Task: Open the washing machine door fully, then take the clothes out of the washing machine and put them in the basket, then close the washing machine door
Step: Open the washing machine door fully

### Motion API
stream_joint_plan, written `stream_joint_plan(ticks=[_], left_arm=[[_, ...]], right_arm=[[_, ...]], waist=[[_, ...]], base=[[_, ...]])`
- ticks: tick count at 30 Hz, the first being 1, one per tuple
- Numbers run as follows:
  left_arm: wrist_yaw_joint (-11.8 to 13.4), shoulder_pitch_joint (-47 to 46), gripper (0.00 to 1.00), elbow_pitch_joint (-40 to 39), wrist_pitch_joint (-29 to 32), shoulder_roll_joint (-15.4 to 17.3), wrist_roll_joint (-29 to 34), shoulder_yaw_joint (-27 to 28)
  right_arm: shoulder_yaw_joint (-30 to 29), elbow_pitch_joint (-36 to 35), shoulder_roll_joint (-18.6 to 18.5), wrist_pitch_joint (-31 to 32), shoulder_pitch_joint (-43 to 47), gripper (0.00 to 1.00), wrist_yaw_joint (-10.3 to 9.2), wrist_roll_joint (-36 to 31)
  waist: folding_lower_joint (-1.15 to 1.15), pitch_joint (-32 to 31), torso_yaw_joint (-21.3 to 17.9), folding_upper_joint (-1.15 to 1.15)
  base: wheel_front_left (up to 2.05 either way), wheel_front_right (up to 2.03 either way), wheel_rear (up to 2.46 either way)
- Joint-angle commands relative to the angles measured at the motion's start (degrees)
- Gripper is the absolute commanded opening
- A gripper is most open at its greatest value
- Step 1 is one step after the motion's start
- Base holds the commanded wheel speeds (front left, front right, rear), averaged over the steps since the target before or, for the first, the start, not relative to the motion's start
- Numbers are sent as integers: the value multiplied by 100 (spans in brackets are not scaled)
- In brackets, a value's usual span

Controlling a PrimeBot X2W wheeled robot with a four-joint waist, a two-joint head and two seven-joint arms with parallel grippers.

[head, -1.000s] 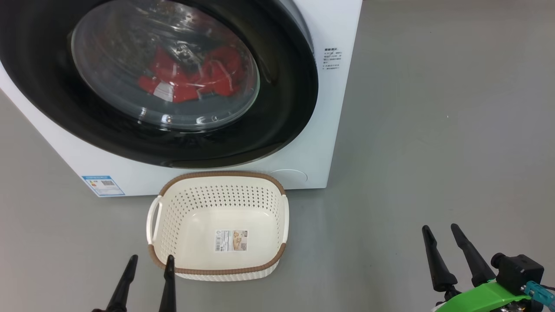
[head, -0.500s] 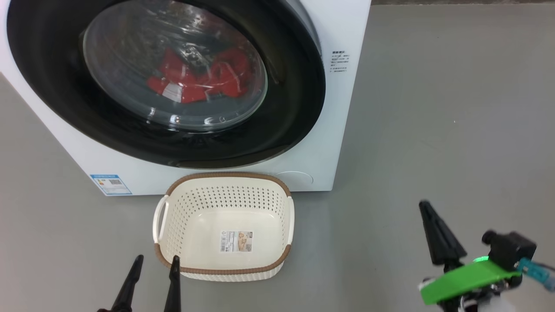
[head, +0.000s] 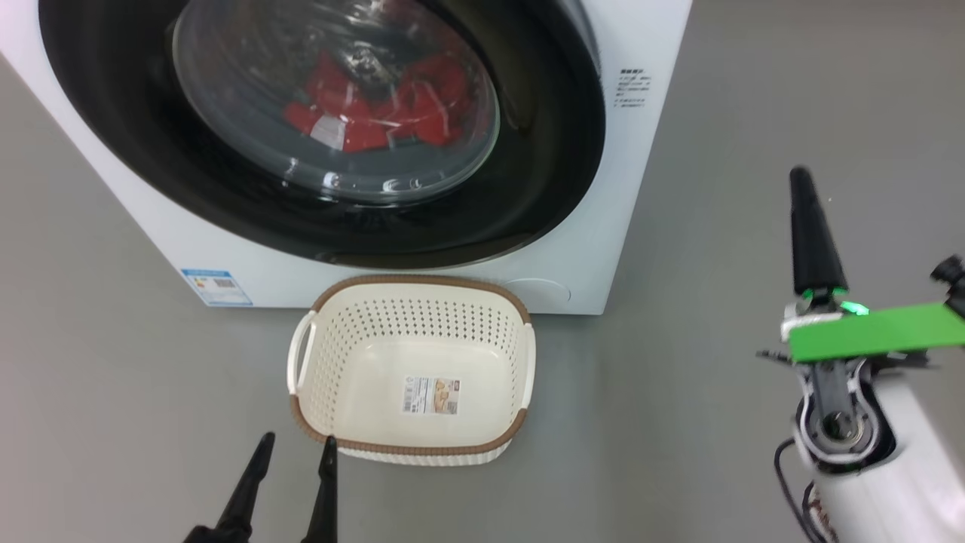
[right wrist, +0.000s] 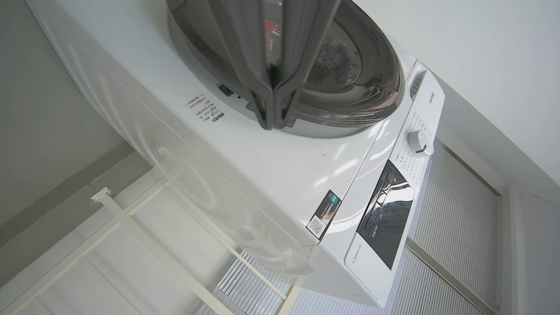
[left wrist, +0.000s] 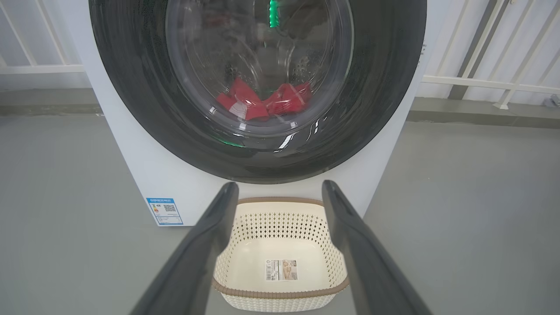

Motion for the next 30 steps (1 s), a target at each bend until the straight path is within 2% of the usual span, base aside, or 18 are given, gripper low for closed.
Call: stream_joint_plan(ticks=[1,6,12,19,22,30], left_arm=[[8,-276,100,-121,-70,38,-61,130],[14,-467,100,-75,-70,38,-108,29],[25,-682,100,-29,-70,38,-172,-88],[15,-827,100,21,-70,38,-212,-185],[14,-854,100,31,-70,38,-216,-228],[9,-967,100,37,-70,38,-250,-380]], right_arm=[[159,-166,-105,-35,-328,0,-4,373],[350,-126,-439,72,-844,0,-4,1611],[448,-131,-714,760,-1351,0,-4,2721],[221,109,-793,1577,-1763,0,-4,3317],[-107,229,-668,2102,-1958,0,-4,3791],[-324,803,-782,3360,-2576,0,-4,3727]], waist=[[0,176,154,0],[0,414,317,0],[0,658,462,0],[0,827,586,0],[0,894,626,0],[0,1157,753,0]], base=[[0,0,0],[0,0,0],[0,0,0],[0,0,0],[0,0,0],[0,0,0]])
